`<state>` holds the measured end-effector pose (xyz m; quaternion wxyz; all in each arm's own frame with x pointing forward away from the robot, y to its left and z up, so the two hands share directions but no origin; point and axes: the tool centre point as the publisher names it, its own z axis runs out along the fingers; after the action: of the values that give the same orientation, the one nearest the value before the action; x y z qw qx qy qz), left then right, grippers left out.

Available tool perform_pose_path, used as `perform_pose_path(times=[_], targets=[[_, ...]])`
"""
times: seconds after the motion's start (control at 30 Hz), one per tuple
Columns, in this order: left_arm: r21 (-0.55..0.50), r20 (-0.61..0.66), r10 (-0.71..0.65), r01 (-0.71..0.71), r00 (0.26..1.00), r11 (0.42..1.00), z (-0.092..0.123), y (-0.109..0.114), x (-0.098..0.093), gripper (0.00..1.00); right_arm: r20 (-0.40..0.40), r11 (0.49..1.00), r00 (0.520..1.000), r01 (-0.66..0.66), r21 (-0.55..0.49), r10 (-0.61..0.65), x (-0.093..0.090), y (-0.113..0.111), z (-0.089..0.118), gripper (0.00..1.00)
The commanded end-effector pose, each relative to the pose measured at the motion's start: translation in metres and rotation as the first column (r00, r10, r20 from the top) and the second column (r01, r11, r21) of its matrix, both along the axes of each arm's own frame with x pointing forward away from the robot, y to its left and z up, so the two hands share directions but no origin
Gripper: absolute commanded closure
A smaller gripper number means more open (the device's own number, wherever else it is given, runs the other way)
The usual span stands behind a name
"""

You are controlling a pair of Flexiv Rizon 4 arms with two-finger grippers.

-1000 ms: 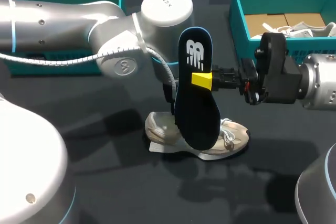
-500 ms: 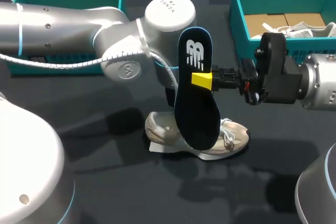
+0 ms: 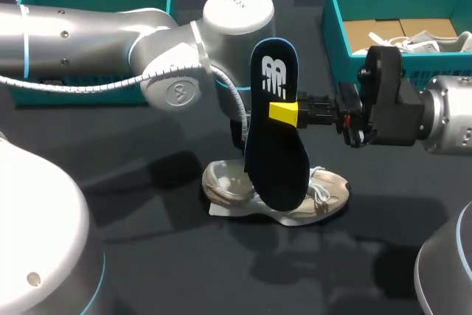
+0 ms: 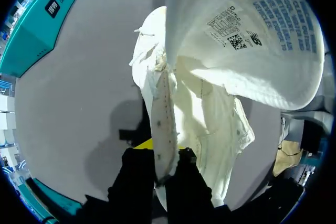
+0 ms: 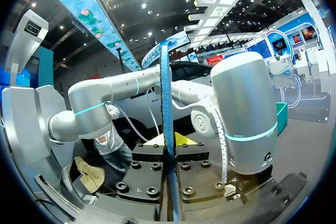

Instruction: Take the shoe out of the shoebox, open the shoe tongue, remove and reinsert the insole, then place the shoe into the shoebox

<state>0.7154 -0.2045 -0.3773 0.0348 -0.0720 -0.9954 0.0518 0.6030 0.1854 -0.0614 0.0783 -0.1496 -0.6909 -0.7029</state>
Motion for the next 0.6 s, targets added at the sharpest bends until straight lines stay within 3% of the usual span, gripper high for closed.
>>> perform_pose_path(times=[0.03, 0.27, 0.4, 0.6], targets=[[-0.005, -0.041, -0.055, 0.055, 0.998, 0.998, 0.017, 0.007, 0.006, 1.00, -0.001, 1.000, 1.000, 0.007, -0.002, -0.007, -0.002, 0.003, 0.001, 1.00], [-0.023, -0.076, -0.244, 0.243, 0.967, 0.970, 0.044, 0.017, 0.004, 1.00, -0.001, 1.000, 1.000, 0.007, -0.002, -0.007, -0.002, 0.003, 0.001, 1.00], [-0.066, -0.015, -0.522, 0.520, 0.853, 0.851, 0.056, 0.032, -0.006, 1.00, -0.001, 1.000, 1.000, 0.007, -0.002, -0.007, -0.002, 0.003, 0.001, 1.00], [-0.066, -0.015, -0.522, 0.520, 0.853, 0.851, 0.056, 0.032, -0.006, 1.00, -0.001, 1.000, 1.000, 0.007, -0.002, -0.007, -0.002, 0.003, 0.001, 1.00]])
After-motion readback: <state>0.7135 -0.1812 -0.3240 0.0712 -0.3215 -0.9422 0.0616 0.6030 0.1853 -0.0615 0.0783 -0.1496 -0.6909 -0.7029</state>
